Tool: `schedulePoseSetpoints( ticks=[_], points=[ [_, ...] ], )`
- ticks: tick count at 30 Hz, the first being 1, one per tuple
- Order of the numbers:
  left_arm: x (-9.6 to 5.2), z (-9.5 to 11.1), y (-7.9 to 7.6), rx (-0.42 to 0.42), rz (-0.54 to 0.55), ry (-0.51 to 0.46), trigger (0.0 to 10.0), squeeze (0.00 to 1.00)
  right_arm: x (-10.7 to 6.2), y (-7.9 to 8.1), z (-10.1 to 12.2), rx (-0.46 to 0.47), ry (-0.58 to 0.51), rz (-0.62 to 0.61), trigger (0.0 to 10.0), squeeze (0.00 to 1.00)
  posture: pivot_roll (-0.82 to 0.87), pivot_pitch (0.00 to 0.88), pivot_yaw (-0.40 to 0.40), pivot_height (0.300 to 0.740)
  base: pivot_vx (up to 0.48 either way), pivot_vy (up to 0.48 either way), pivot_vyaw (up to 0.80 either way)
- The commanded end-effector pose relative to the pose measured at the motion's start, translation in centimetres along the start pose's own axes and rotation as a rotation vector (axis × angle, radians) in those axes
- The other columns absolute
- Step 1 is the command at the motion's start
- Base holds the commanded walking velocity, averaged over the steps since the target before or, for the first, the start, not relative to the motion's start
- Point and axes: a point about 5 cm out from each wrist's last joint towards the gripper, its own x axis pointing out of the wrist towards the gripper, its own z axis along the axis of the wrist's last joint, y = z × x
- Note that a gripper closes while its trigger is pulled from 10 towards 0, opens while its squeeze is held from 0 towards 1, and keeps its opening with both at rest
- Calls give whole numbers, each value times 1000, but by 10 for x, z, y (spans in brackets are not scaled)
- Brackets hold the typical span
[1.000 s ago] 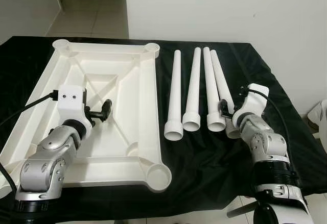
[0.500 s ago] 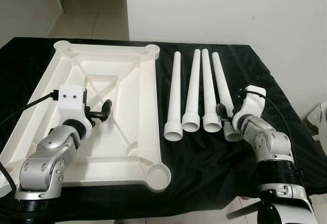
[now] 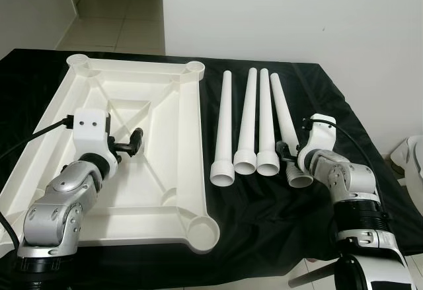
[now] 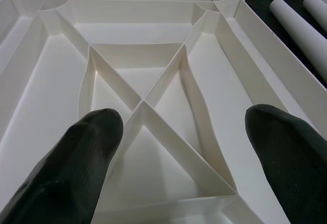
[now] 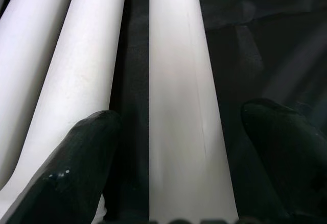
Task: Building children table
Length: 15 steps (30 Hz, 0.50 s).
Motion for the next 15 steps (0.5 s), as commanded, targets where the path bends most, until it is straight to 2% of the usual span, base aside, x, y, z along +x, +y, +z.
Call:
schedulePoseSetpoints(
  ticks=[1, 2, 4, 6, 8, 13, 15],
  points=[
    [-1, 2, -3, -1, -53, -1, 10000, 0, 7, -10, -50, 108, 225, -1, 10000, 0, 24, 123, -32, 740, 0, 0, 0],
    [-1, 2, -3, -1, -53, -1, 10000, 0, 7, -10, -50, 108, 225, -1, 10000, 0, 24, 123, -32, 740, 0, 0, 0],
    [0, 3, -3, -2, -56, -2, 10000, 0, 6, -15, -49, 197, 226, 26, 10000, 0, 22, 122, -29, 740, 0, 0, 0],
    [0, 3, -3, -2, -56, -2, 10000, 0, 6, -15, -49, 197, 226, 26, 10000, 0, 22, 122, -29, 740, 0, 0, 0],
    [1, 4, -3, -1, -62, -2, 10000, 0, 5, -18, -52, 272, 277, 52, 10000, 0, 19, 120, -23, 740, 0, 0, 0],
    [2, 6, -3, 7, -67, -8, 10000, 0, 4, -23, -55, 257, 323, 49, 10000, 0, 15, 117, -17, 740, 0, 0, 0],
    [4, 9, -3, 6, -70, -15, 10000, 0, 2, -21, -59, 242, 350, 92, 10000, 0, 14, 117, -17, 740, 0, 0, 0]
  ],
)
